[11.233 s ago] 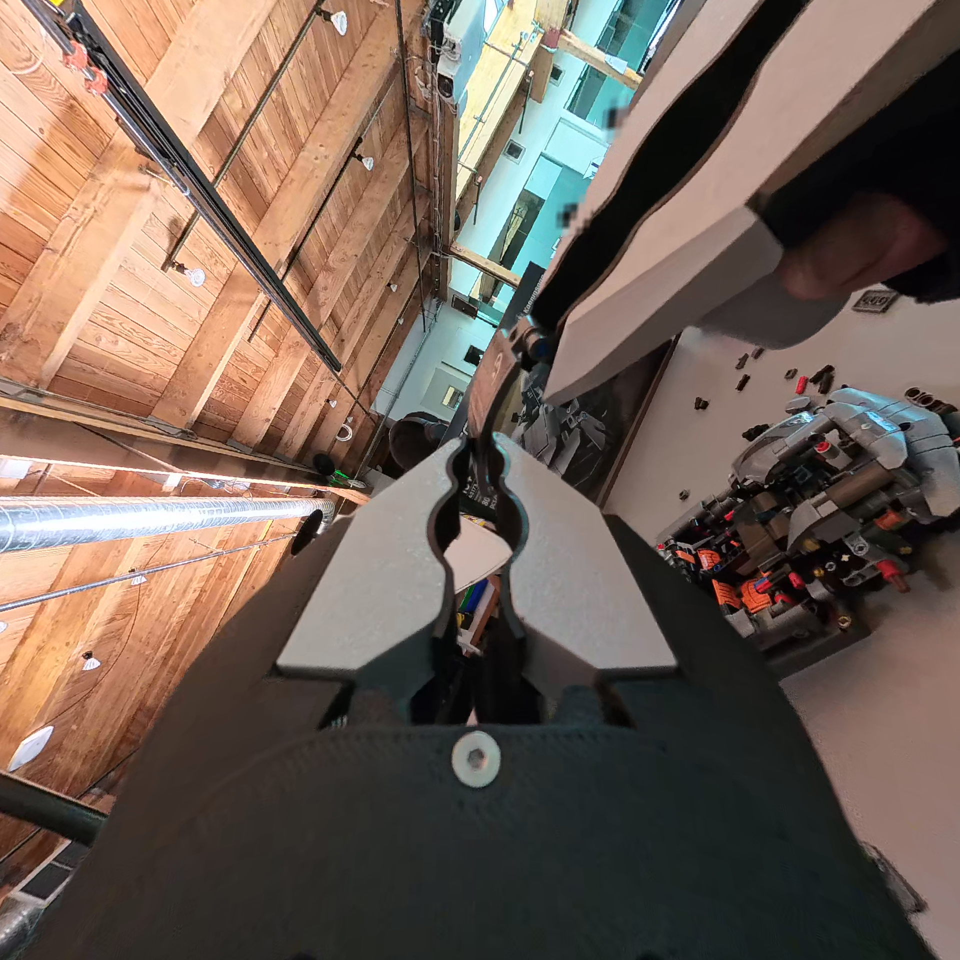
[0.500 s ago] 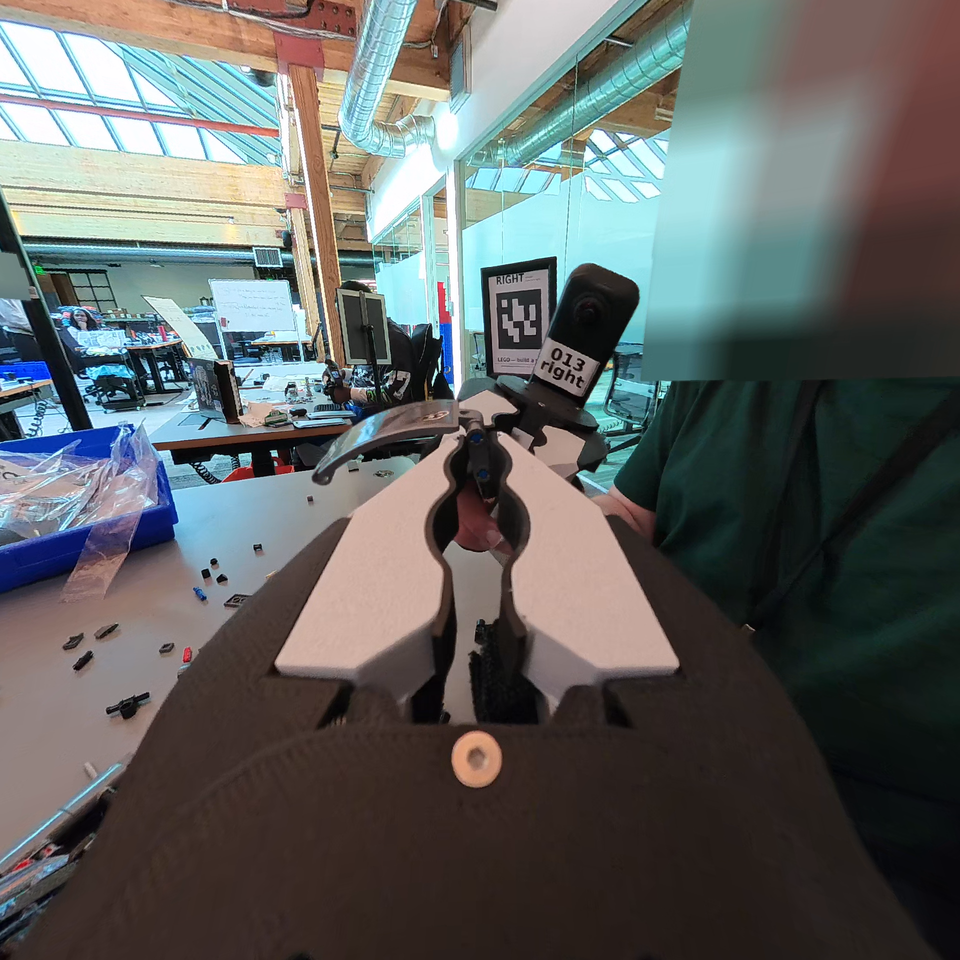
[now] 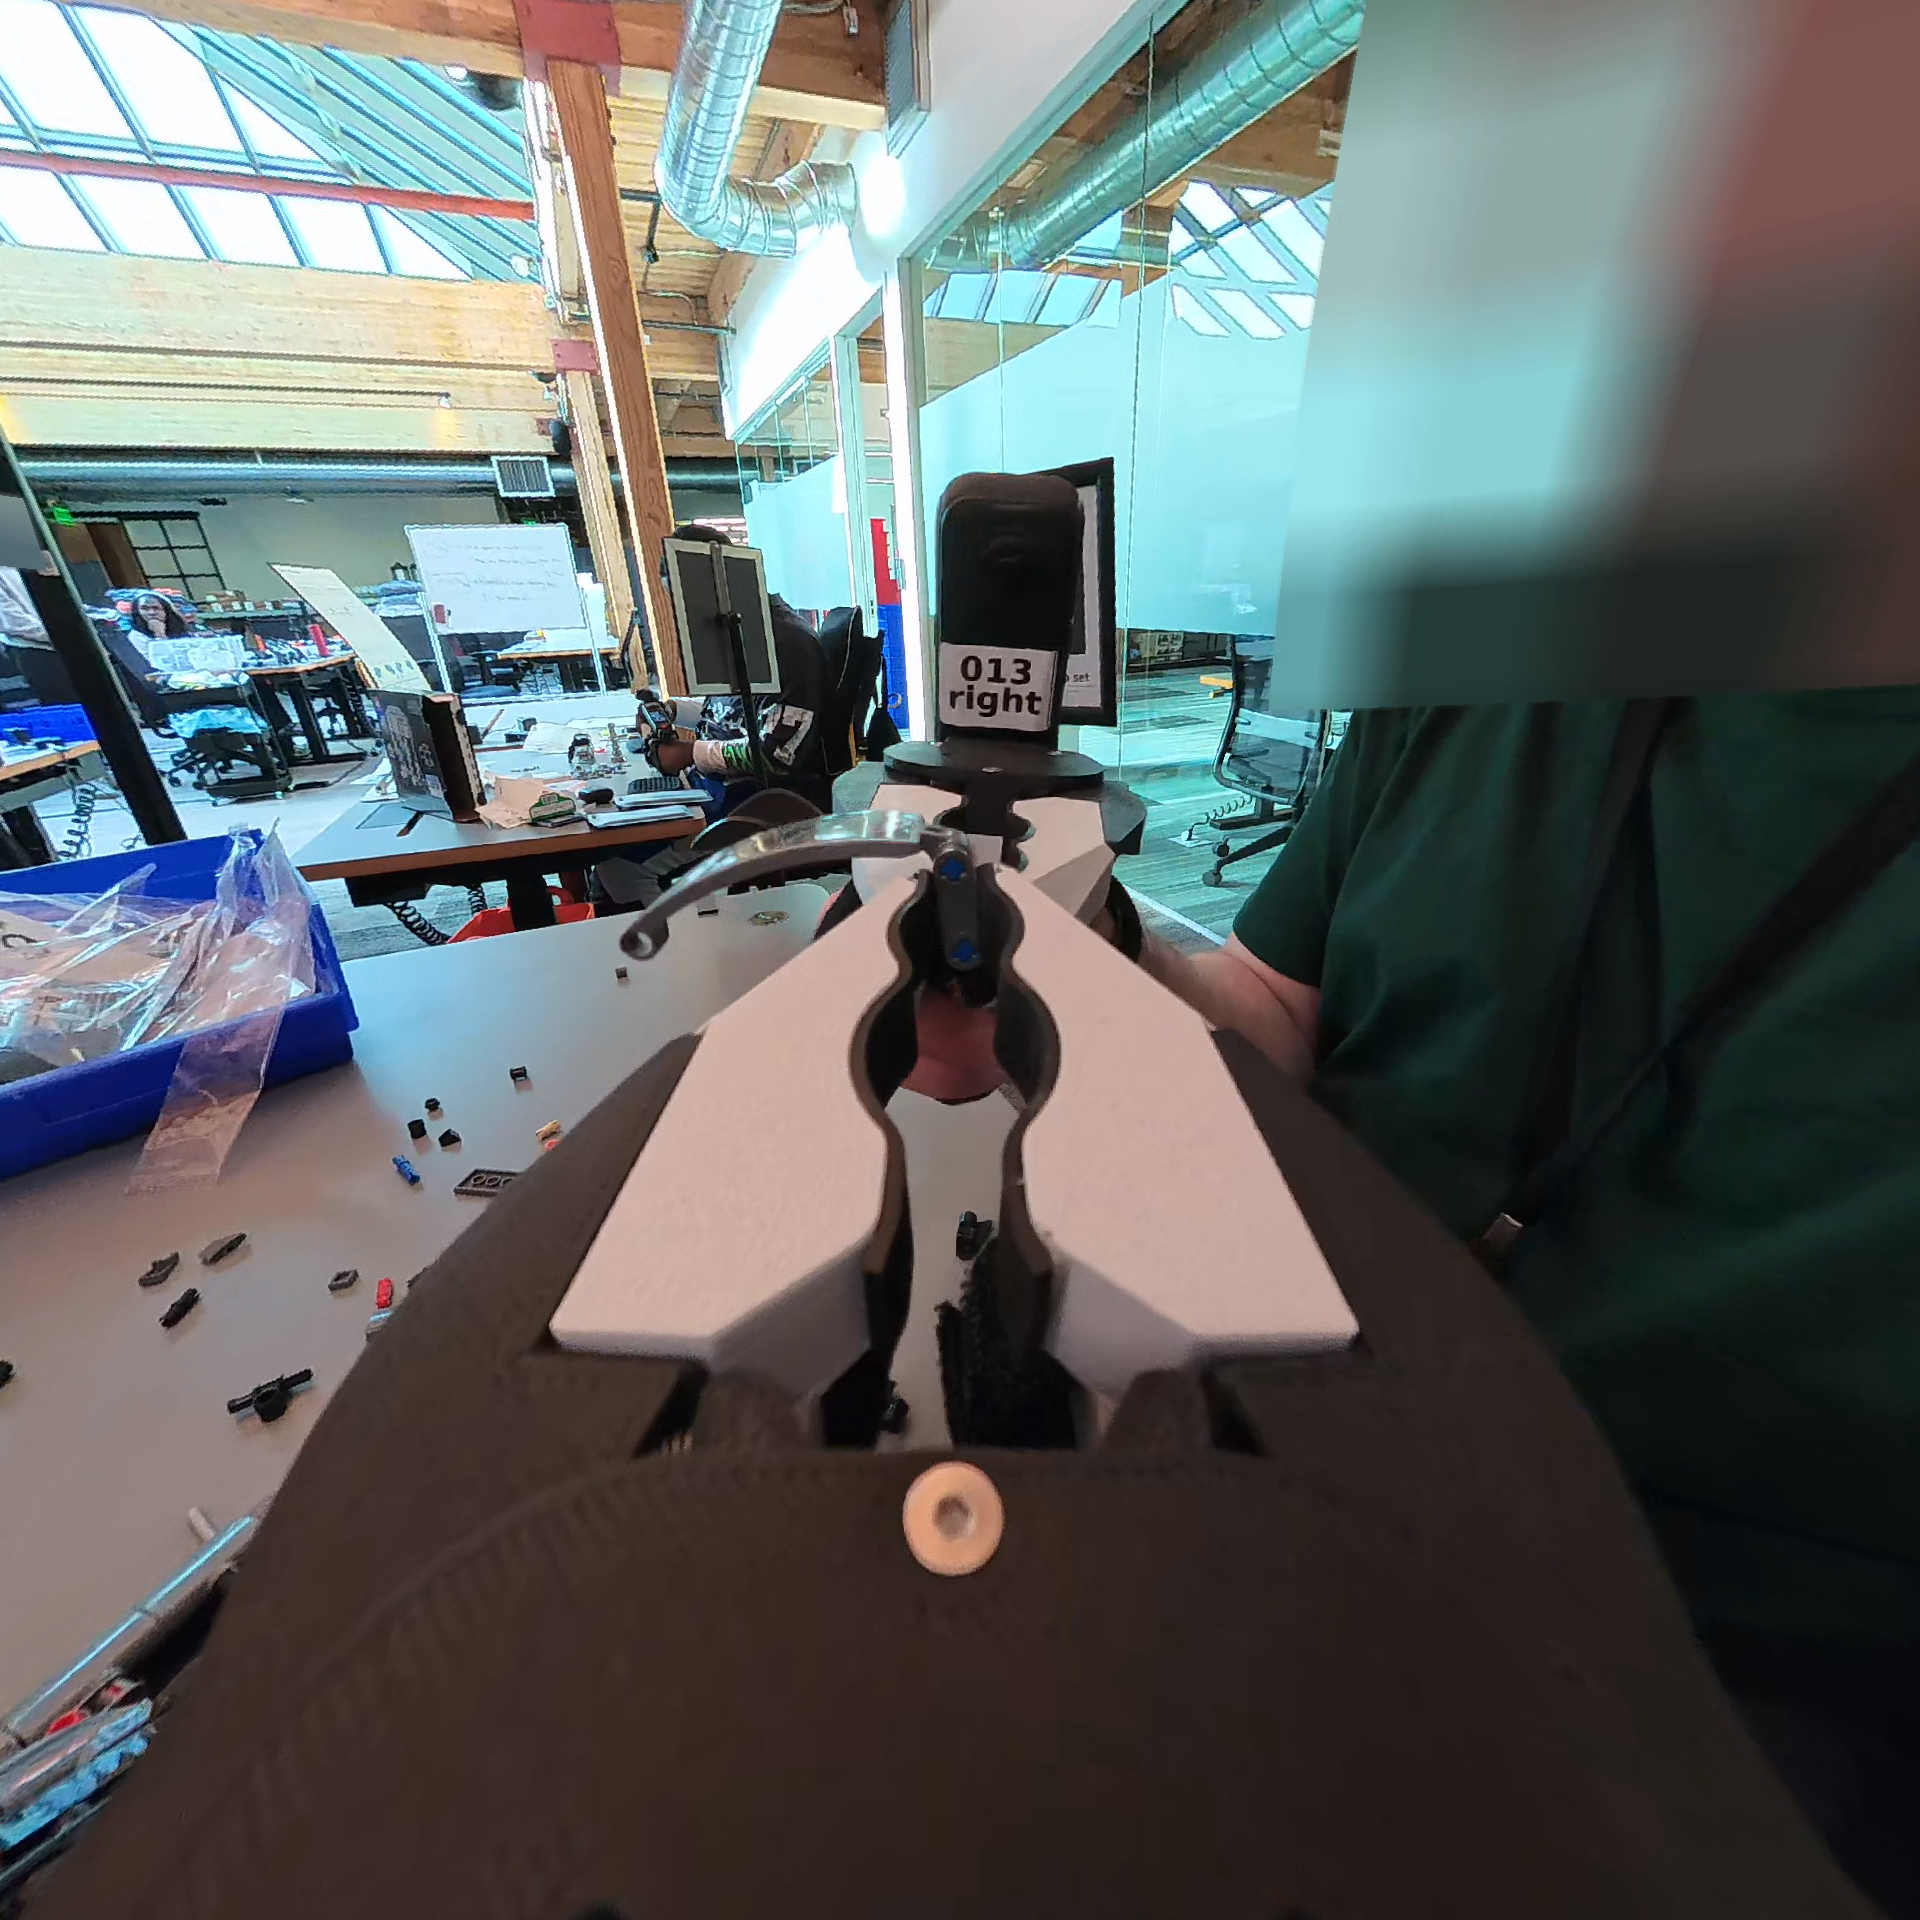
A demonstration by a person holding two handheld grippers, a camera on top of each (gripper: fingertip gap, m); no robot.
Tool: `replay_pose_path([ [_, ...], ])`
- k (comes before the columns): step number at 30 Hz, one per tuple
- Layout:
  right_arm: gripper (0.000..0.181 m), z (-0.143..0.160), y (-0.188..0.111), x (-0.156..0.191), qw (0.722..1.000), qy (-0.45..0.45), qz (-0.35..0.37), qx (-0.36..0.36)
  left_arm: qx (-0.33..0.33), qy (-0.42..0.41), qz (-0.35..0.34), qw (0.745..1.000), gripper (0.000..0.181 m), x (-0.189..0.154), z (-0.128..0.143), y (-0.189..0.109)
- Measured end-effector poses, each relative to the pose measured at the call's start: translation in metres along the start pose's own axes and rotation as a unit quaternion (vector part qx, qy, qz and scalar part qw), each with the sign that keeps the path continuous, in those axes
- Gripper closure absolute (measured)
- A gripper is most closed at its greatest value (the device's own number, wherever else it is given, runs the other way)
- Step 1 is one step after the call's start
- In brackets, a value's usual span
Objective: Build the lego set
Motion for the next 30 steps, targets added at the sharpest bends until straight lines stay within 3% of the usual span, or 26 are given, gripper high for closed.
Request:
replay_pose_path([
  [30, 0.175, -0.004, -0.01, -0.01, 1.0, 0.023, -0.002, -0.015, -0.021, 0.021, -0.051, 0.998, 0.17, 0.003, -0.008, -0.008],
])
Point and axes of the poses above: each gripper's, where its closed fingertips meet, y out along the fingers, z out of its underside, x = y × z across the jaws, the point moved 10 cm from there along -y, back along the fingers, and after that the axes turned 12 degrees about -x, right-handed, at the moved point
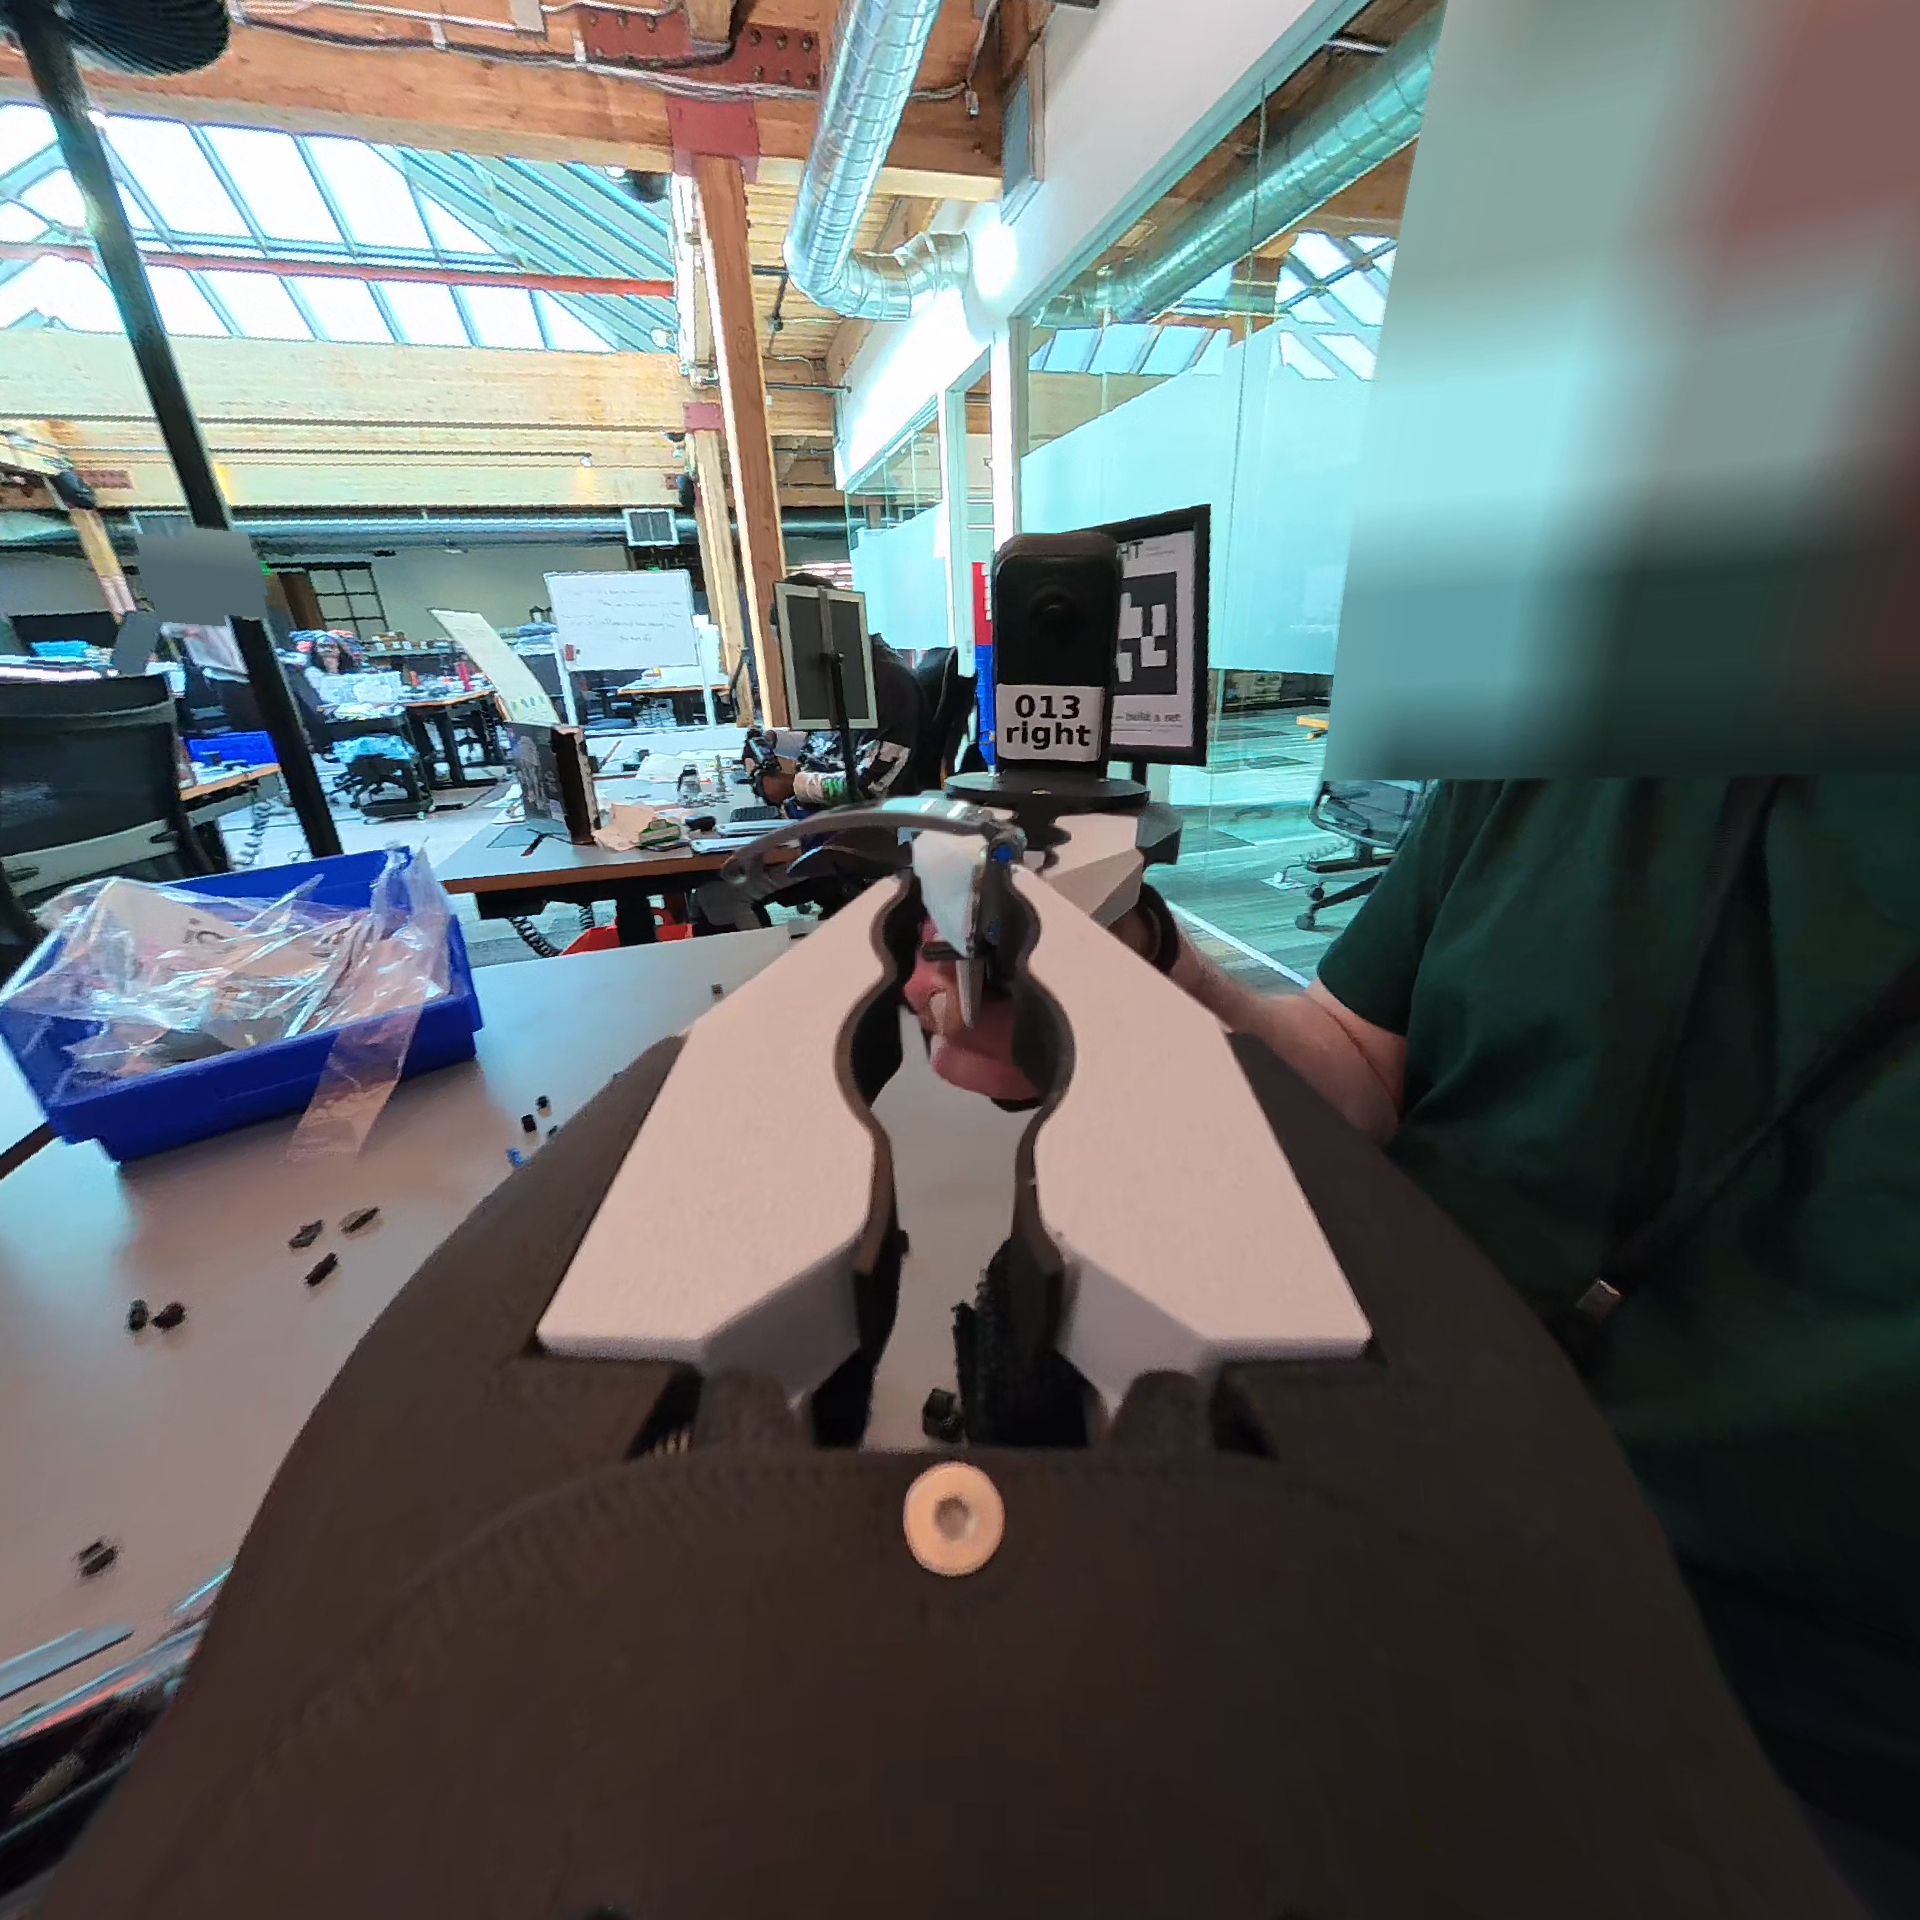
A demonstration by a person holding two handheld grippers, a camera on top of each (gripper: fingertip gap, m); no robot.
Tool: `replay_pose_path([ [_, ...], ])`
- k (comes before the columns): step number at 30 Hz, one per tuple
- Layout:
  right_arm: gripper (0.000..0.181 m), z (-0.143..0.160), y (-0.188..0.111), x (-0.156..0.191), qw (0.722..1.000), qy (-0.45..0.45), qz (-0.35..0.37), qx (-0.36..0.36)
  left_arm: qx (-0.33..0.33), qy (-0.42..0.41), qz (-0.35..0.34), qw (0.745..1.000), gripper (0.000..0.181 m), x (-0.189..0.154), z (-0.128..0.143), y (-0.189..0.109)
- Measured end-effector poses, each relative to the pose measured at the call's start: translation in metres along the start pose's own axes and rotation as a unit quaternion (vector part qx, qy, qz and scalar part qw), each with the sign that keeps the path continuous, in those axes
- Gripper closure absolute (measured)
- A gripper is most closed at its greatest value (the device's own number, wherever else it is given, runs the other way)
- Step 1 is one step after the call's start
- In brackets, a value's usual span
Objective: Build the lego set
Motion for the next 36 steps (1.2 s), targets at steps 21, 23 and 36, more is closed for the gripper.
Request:
replay_pose_path([
  [21, 0.175, 0.008, -0.085, -0.014, 0.999, 0.012, 0.008, 0.044, 0.384, 0.003, -0.149, 0.911, 0.154, -0.08, 0.1, 0.021],
  [23, 0.175, 0.012, -0.087, -0.014, 0.999, 0.02, 0.005, 0.044, 0.387, -0.015, -0.152, 0.909, 0.153, -0.085, 0.113, 0.026],
  [36, 0.175, 0.022, -0.098, -0.02, 0.997, 0.068, -0.03, 0.009, 0.418, -0.021, -0.191, 0.888, 0.157, -0.095, 0.143, 0.033],
])
Point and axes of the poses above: each gripper's, where its closed fingertips meet, y out along the fingers, z out of its underside, x = y × z across the jaws, the point moved 10 cm from there along -y, back along the fingers, and after that the axes turned 12 degrees about -x, right-handed, at the moved point
